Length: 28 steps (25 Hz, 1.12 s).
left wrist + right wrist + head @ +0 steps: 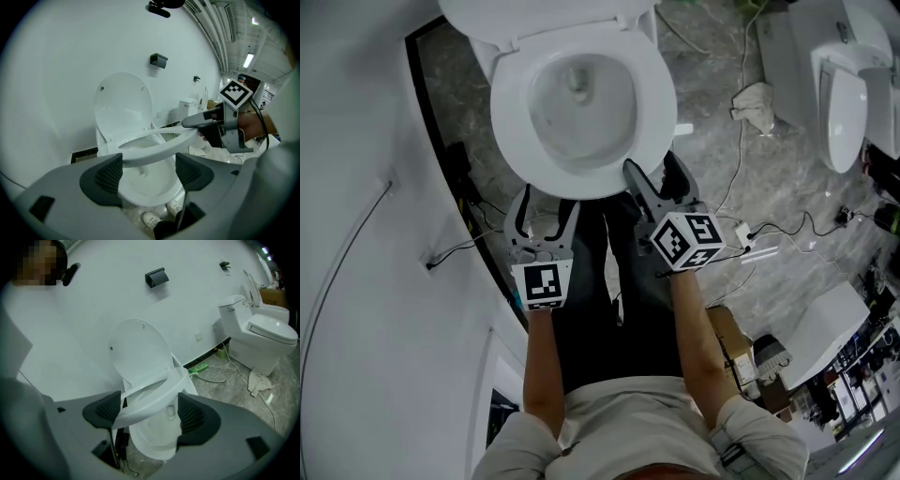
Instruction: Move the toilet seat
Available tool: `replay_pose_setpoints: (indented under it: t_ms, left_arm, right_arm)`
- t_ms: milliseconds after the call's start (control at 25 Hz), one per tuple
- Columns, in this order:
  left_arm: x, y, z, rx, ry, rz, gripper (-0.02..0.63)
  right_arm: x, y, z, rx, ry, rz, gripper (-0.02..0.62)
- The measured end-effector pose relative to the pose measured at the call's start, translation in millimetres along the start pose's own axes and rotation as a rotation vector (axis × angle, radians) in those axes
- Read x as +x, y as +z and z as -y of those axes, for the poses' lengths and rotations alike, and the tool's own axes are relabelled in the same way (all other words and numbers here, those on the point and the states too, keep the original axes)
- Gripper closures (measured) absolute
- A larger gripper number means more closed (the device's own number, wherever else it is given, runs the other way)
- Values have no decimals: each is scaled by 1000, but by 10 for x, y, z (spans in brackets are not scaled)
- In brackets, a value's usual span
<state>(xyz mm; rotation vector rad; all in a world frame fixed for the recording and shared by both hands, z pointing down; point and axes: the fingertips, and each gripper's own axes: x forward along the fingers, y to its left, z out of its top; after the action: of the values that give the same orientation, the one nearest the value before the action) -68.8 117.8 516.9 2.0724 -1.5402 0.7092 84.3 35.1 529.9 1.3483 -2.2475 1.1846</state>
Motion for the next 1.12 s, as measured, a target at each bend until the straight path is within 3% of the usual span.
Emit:
replay_pose_setpoints:
  t_ms: [400,840,1120]
  left_arm:
    - [-4,72,-27,-17,-2,5,232]
    - [-42,283,-80,-44,-1,42,232]
    - [-75,494,-170,-80,3,85,232]
  right_arm:
    - [-34,84,-26,-4,29,26,207]
    - [-256,351,-184,-302,72,27,209]
    - [-346,478,-358,-430,120,21,209]
